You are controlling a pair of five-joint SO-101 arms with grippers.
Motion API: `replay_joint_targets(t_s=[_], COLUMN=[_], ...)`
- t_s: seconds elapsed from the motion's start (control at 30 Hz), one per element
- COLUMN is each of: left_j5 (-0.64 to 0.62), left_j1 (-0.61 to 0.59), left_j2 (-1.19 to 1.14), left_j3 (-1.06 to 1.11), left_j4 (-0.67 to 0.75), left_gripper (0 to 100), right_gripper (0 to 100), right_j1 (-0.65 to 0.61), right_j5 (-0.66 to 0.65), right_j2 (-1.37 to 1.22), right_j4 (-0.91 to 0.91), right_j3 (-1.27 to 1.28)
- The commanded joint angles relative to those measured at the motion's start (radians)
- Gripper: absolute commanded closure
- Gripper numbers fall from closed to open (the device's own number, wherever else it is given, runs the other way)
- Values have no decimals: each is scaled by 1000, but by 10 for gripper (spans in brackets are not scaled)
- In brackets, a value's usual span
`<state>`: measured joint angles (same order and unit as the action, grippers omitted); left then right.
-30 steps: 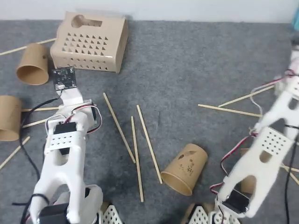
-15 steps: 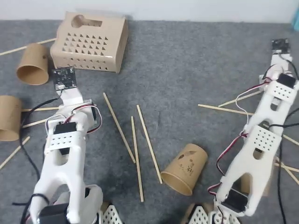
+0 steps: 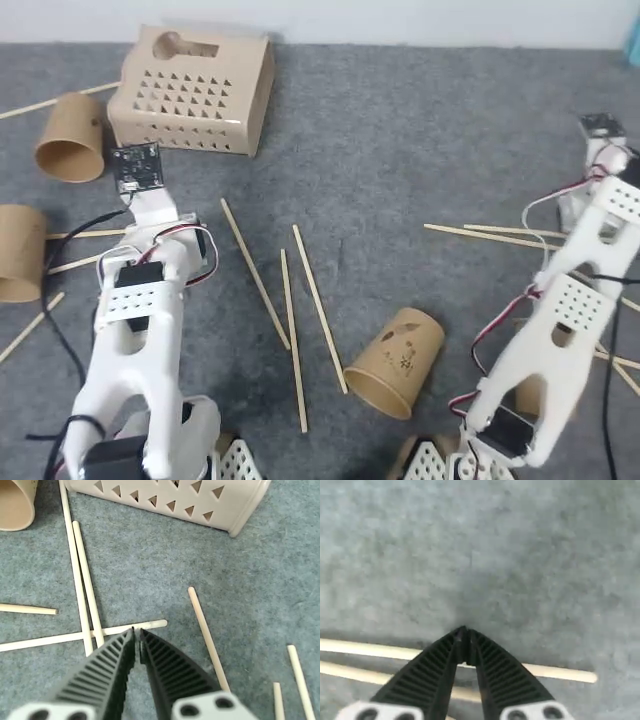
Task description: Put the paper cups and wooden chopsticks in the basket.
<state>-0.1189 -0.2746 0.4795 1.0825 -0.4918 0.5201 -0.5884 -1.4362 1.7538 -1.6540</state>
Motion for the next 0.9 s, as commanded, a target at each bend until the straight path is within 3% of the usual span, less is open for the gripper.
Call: replay_joint_targets(t_s=[0.0, 0.3, 0.63, 0.87], left_j5=[9, 9, 9, 5], left_j1=[-6, -6, -6, -8], left_j2=[12, 12, 12, 12], left_j3=[-12, -12, -12, -12], left_j4=[29, 26, 28, 29], left_gripper=[987, 987, 987, 987], right_gripper=[992, 992, 992, 992], right_j1=[102, 142, 90, 77], right_j5=[-15, -15, -2, 98], right_j2=[27, 124, 828, 1173], right_j4=[50, 51, 19, -42], right_j3=[-26, 166, 1011, 1310])
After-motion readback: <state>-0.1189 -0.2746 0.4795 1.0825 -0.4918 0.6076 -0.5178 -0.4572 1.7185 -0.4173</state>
